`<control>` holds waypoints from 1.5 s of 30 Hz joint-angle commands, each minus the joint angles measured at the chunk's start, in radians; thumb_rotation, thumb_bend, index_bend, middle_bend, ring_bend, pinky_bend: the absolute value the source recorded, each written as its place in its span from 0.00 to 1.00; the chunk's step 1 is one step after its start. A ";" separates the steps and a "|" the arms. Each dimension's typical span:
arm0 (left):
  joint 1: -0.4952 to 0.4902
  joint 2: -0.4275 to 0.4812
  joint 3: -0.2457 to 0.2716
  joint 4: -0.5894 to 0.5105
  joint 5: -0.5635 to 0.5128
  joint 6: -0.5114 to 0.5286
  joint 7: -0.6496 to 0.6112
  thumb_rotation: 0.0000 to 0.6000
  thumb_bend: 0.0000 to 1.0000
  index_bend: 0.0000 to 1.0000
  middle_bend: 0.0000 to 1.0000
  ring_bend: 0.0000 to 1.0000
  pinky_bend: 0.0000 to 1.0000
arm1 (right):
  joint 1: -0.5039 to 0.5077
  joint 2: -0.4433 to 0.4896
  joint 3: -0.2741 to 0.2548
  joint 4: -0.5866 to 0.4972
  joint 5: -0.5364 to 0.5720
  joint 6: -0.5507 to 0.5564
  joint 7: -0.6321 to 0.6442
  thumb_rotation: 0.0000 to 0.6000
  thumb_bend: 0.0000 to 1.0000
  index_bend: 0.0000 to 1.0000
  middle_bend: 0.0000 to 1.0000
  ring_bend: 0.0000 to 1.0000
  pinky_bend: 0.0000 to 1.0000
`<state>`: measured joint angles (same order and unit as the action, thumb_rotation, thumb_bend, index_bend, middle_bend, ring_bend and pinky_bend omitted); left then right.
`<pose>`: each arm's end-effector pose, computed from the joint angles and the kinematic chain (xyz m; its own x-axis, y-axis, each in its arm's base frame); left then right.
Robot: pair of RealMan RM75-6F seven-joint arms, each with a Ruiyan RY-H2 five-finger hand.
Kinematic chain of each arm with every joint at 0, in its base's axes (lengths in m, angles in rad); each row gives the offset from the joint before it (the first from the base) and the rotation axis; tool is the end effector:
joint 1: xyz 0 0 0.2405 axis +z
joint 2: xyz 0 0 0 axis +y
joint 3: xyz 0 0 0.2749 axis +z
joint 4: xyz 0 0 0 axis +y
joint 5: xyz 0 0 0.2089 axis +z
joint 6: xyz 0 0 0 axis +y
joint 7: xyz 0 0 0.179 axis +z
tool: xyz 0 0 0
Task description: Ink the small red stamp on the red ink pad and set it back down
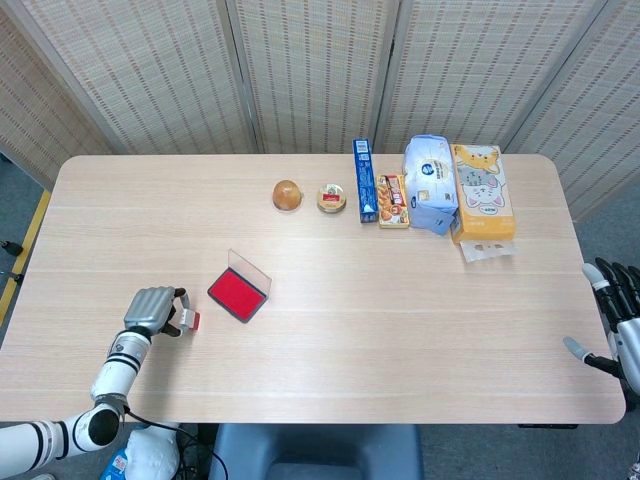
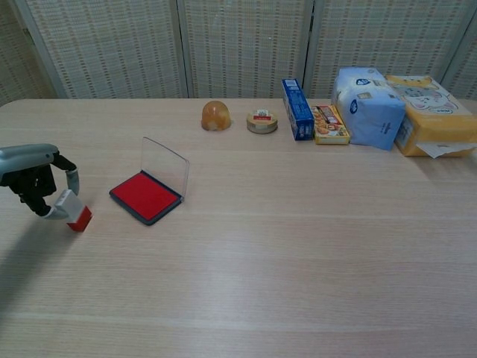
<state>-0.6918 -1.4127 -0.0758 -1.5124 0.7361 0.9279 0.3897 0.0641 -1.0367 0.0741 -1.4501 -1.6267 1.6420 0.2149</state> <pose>-0.2641 0.3737 0.0058 0.3907 0.4494 0.8033 0.9045 -0.0252 -0.4258 -0.3282 -0.2137 0.2306 0.4087 0.1574 0.8990 -0.8931 -0.1340 0.4295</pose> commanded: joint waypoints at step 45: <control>0.563 0.239 0.108 -0.063 0.578 0.785 -0.341 1.00 0.11 0.00 0.00 0.00 0.29 | 0.009 -0.063 0.040 -0.163 0.214 -0.128 -0.224 1.00 0.15 0.00 0.00 0.00 0.00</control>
<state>-0.1561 -1.1671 0.0402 -1.5978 1.2979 1.7074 0.0886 0.0754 -1.0818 0.0948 -1.5900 -1.4622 1.5317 0.0265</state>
